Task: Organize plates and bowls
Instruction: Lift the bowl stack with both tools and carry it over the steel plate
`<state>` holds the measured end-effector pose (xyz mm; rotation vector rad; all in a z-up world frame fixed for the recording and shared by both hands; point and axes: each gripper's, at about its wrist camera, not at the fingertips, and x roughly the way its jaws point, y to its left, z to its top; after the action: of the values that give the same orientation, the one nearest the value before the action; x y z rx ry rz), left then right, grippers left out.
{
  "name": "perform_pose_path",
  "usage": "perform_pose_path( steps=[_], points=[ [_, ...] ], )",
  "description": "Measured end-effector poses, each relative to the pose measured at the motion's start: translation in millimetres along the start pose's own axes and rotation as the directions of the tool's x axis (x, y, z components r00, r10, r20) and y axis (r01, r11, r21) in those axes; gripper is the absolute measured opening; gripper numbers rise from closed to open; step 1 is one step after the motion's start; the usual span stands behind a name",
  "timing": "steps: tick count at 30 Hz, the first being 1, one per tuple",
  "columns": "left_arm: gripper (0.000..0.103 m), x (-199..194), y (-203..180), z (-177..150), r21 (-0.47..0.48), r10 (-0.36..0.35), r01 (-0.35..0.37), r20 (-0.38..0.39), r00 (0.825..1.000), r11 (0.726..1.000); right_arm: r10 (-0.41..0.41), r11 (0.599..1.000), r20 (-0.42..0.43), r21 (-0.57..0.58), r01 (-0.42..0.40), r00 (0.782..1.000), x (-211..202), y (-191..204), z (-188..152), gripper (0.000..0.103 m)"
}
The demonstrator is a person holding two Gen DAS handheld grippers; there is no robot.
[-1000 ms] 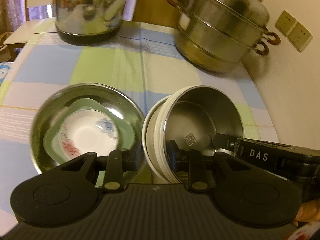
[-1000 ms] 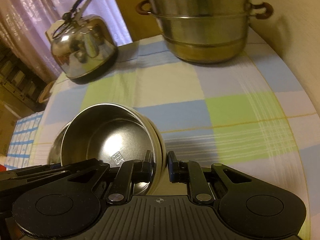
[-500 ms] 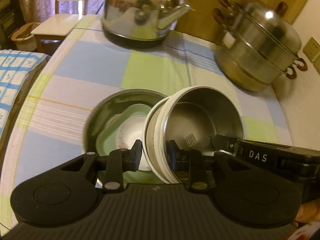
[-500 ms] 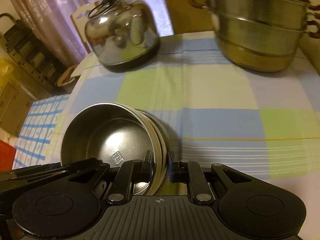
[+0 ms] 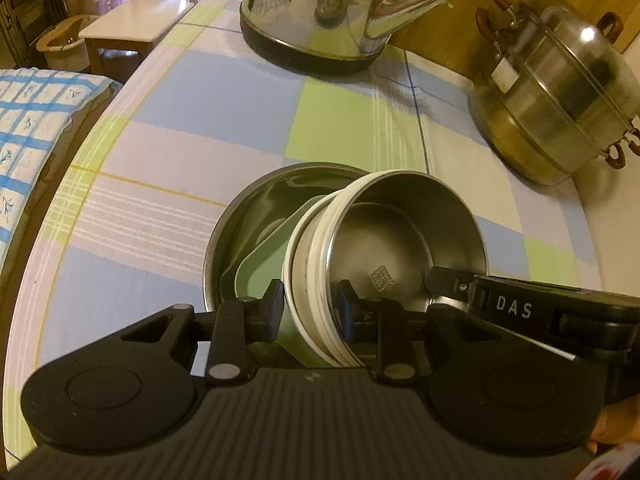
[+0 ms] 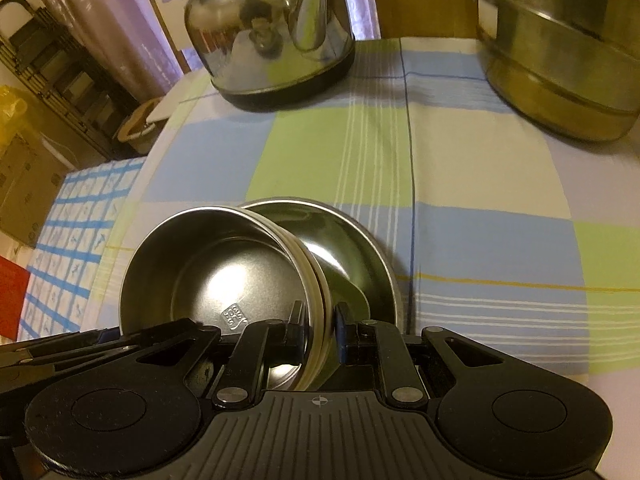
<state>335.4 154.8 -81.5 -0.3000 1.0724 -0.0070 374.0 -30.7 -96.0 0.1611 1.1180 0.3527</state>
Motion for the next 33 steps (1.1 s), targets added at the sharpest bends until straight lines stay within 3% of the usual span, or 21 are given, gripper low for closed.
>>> perform_pose_path(
  steps=[12, 24, 33],
  points=[
    [0.026, 12, 8, 5, -0.019, -0.011, 0.010, -0.034, 0.999, 1.000, -0.014, 1.000, -0.033, 0.015, 0.014, 0.999, 11, 1, 5, 0.015],
    [0.030, 14, 10, 14, -0.014, -0.028, 0.028, -0.029, 0.999, 1.000, 0.021, 0.998, -0.054, 0.068, -0.017, 0.998, 14, -9, 8, 0.015],
    [0.033, -11, 11, 16, 0.010, -0.001, 0.000, 0.060, 0.998, 1.000, 0.034, 0.997, 0.005, 0.063, -0.034, 0.999, -2, -14, 8, 0.022]
  ],
)
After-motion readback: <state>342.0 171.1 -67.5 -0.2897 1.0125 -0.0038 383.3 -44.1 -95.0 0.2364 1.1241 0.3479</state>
